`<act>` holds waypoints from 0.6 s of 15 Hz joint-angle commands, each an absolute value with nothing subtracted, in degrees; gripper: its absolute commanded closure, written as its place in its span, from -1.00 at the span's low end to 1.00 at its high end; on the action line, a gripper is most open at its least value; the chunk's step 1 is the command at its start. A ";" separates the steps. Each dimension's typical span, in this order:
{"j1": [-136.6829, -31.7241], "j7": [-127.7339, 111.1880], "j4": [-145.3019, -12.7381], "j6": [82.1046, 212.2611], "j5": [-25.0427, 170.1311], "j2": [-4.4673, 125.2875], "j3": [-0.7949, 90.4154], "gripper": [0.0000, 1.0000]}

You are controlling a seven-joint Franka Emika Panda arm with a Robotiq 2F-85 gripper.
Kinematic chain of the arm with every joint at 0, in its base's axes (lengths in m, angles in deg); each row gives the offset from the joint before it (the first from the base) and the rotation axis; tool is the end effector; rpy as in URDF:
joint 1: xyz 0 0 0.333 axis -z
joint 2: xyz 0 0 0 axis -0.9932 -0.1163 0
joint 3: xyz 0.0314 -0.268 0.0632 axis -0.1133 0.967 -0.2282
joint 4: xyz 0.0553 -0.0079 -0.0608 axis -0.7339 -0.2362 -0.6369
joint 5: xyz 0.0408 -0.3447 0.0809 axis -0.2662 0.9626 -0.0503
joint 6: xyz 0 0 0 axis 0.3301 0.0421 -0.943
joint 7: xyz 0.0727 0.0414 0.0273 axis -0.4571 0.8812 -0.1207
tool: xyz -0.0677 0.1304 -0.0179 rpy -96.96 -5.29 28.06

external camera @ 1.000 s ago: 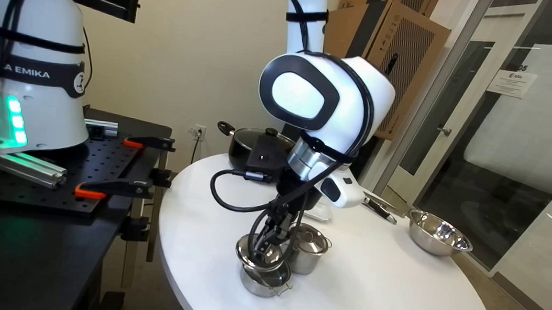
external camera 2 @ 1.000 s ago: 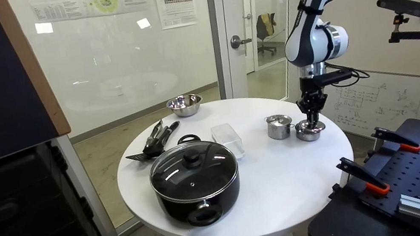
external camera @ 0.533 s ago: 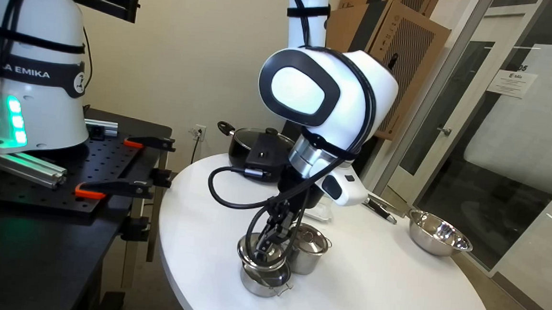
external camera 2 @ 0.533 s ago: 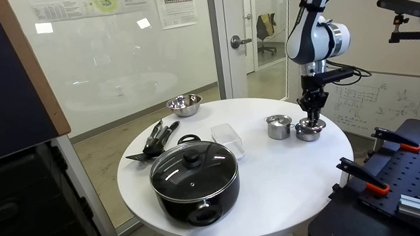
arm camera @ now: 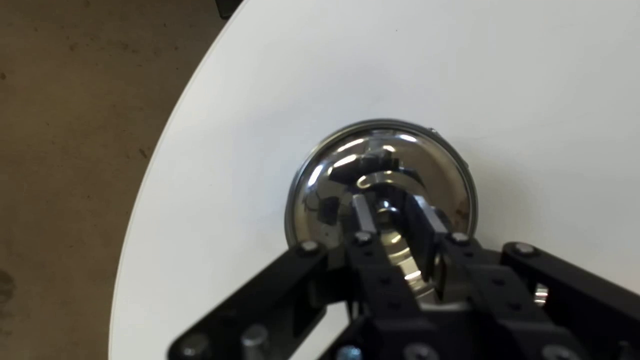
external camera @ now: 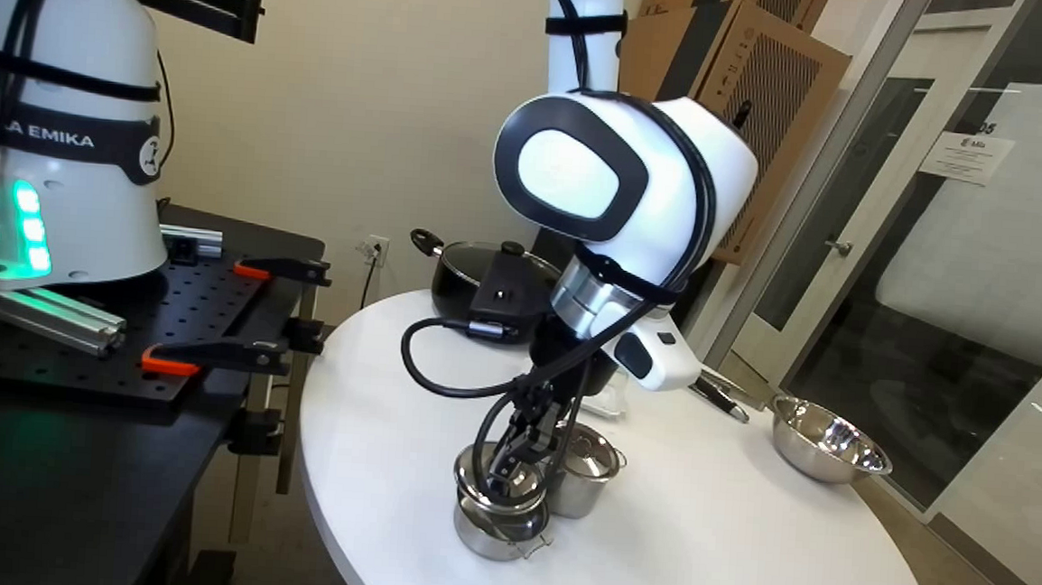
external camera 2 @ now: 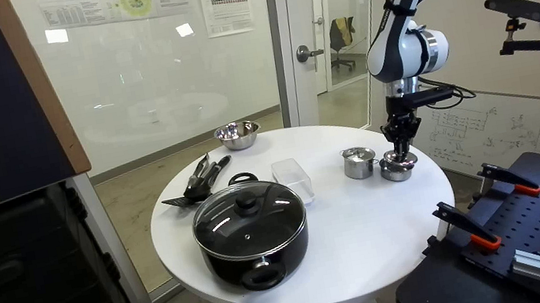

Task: Take the lid and cover the smaller pot

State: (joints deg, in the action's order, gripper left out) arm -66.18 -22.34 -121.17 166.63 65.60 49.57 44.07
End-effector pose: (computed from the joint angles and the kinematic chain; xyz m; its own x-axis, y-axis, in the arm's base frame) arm 0.4237 -0.1622 0.0795 0.9604 -0.2447 -0.1335 -0.2492 -0.9683 -0.0184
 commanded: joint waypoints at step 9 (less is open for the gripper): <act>-68.17 -19.66 -116.21 166.21 65.40 44.16 45.25 0.88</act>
